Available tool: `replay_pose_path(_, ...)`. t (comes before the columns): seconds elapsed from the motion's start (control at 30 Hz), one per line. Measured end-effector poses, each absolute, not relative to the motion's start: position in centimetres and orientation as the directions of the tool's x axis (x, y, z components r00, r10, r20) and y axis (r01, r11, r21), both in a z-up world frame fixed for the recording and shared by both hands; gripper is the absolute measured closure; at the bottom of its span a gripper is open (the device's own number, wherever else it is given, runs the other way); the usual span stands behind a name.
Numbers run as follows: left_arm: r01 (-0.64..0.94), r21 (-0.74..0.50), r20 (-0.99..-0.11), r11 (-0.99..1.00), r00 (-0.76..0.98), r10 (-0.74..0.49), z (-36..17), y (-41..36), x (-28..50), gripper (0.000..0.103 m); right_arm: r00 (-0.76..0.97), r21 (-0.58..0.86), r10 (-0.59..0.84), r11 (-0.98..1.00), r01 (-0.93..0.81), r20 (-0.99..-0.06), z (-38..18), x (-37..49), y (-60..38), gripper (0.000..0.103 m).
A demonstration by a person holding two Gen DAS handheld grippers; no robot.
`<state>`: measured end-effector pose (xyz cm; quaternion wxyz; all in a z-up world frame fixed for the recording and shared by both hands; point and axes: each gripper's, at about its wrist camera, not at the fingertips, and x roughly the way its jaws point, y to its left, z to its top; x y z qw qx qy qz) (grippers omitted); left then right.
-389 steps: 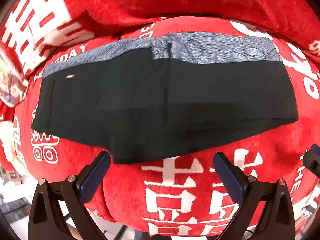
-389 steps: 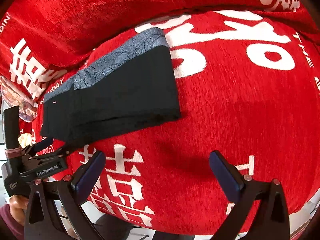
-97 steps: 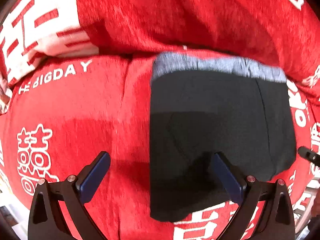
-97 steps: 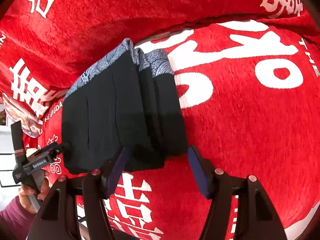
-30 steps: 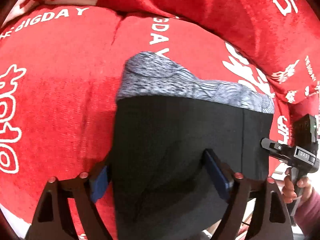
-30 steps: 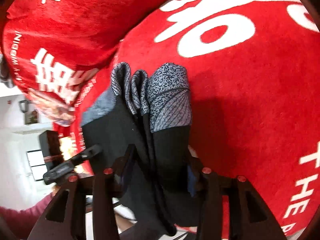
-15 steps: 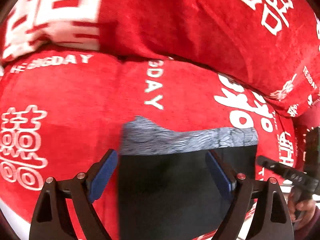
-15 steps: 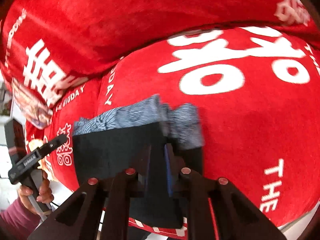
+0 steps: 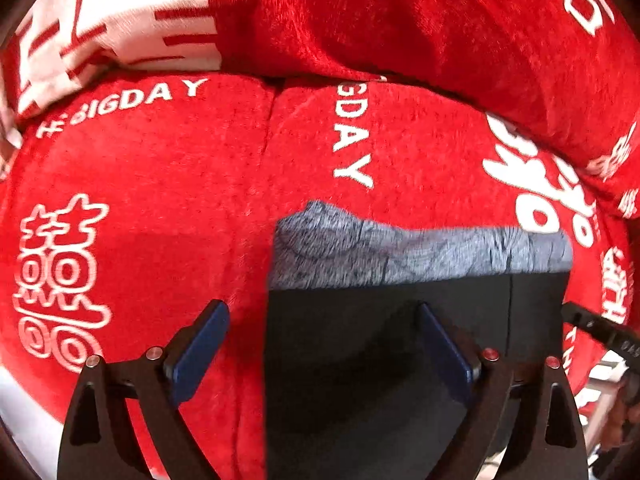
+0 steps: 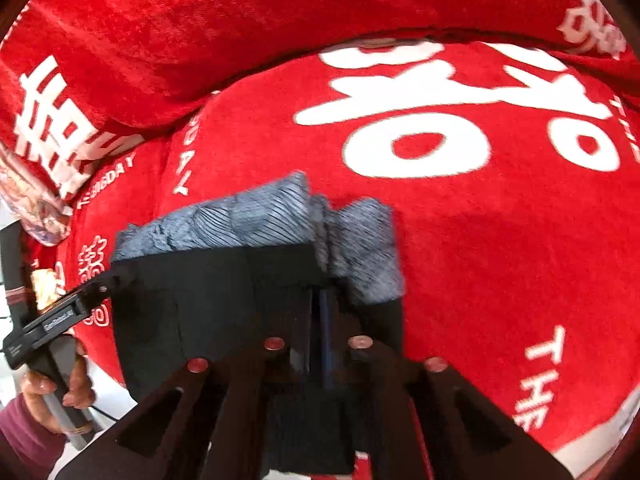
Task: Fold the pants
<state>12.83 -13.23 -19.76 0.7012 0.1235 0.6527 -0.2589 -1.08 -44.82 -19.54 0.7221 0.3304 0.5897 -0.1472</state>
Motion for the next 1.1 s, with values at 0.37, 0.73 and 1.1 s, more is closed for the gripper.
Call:
replay_pose_path(0.37, 0.589, -0.078, -0.994, 0.805, 0.013, -0.106, -14.7, -12.4, 7.5, 0.008, 0.226, 0.32, 0.227, 0.67, 0.67, -0.947, -16.5, -6.0, -42.4, 0.06)
replay_pose_path(0.73, 0.631, -0.036, -0.998, 0.775, 0.012, -0.056, -12.0, -12.6, 4.3, 0.0, 0.206, 0.287, 0.2, 0.673, 0.682, -0.958, -13.3, -7.4, -39.6, 0.024)
replay_pose_path(1.1, 0.639, 0.005, -0.999, 0.769, 0.031, -0.019, -10.6, -12.4, 4.1, 0.0, 0.167, 0.193, 0.11, 0.745, 0.639, -0.98, -11.0, -6.3, -38.1, 0.0)
